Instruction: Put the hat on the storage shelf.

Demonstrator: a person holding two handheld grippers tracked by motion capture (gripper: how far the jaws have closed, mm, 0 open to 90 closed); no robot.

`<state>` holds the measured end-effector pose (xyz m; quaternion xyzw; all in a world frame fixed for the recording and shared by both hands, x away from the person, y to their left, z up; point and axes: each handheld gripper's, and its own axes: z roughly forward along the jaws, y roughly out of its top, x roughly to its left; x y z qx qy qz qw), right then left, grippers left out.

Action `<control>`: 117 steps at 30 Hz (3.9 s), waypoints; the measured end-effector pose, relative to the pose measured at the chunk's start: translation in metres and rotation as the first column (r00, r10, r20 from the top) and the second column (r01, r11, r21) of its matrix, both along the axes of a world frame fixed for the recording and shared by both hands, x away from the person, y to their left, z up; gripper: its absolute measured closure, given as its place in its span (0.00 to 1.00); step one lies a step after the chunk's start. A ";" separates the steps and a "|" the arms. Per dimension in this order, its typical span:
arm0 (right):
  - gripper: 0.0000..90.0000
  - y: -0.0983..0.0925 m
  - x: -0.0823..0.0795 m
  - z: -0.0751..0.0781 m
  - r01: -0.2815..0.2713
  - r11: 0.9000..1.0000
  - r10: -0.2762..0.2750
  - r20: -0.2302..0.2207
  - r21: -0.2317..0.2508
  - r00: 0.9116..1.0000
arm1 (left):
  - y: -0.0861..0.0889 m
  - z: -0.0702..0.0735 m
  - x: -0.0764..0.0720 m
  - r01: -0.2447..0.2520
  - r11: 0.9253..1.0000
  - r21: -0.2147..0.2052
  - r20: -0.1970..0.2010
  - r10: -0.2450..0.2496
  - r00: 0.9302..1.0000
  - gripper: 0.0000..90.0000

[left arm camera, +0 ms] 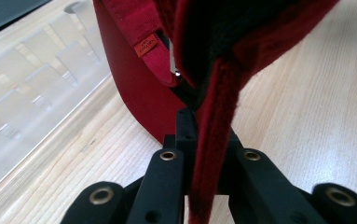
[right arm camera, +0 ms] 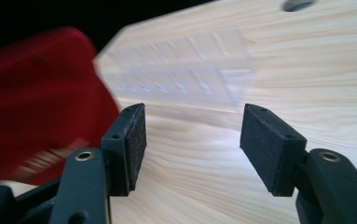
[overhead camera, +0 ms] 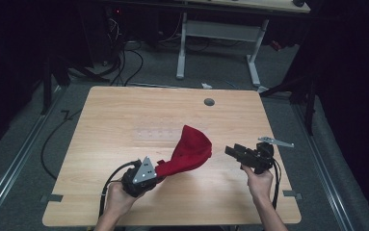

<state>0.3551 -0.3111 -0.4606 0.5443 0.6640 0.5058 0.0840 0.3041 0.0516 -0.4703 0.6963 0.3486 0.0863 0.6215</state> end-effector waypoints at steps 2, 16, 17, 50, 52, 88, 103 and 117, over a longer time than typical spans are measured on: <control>0.45 -0.001 -0.001 -0.009 0.023 0.996 -0.024 -0.004 -0.083 1.000 | 0.003 0.002 0.001 -0.016 0.999 -0.035 -0.010 0.016 1.000 0.95; 0.39 -0.008 -0.001 -0.060 0.138 0.883 -0.154 0.001 -0.448 0.988 | 0.021 0.012 0.018 -0.127 0.985 -0.119 -0.082 0.118 0.990 0.95; 0.39 -0.009 -0.001 -0.061 0.140 0.879 -0.155 0.003 -0.455 0.988 | 0.024 0.015 0.021 -0.147 0.981 -0.130 -0.094 0.135 0.986 0.95; 0.37 -0.009 -0.002 -0.070 0.157 0.858 -0.173 0.014 -0.488 0.985 | 0.041 0.048 0.061 -0.308 0.916 -0.259 -0.133 0.282 0.950 0.95; 0.37 -0.009 -0.002 -0.070 0.157 0.858 -0.173 0.014 -0.488 0.985 | 0.043 0.049 0.064 -0.313 0.912 -0.265 -0.137 0.286 0.949 0.95; 0.37 -0.009 -0.002 -0.070 0.152 0.857 -0.165 0.017 -0.492 0.986 | 0.076 0.063 0.100 -0.426 0.838 -0.340 -0.160 0.395 0.905 0.95; 0.37 -0.009 -0.002 -0.070 0.149 0.859 -0.163 0.016 -0.490 0.987 | 0.078 0.062 0.128 -0.468 0.818 -0.334 -0.145 0.446 0.883 0.95; 0.37 -0.009 -0.002 -0.070 0.149 0.859 -0.163 0.015 -0.490 0.987 | 0.075 0.049 0.146 -0.491 0.811 -0.317 -0.134 0.475 0.870 0.95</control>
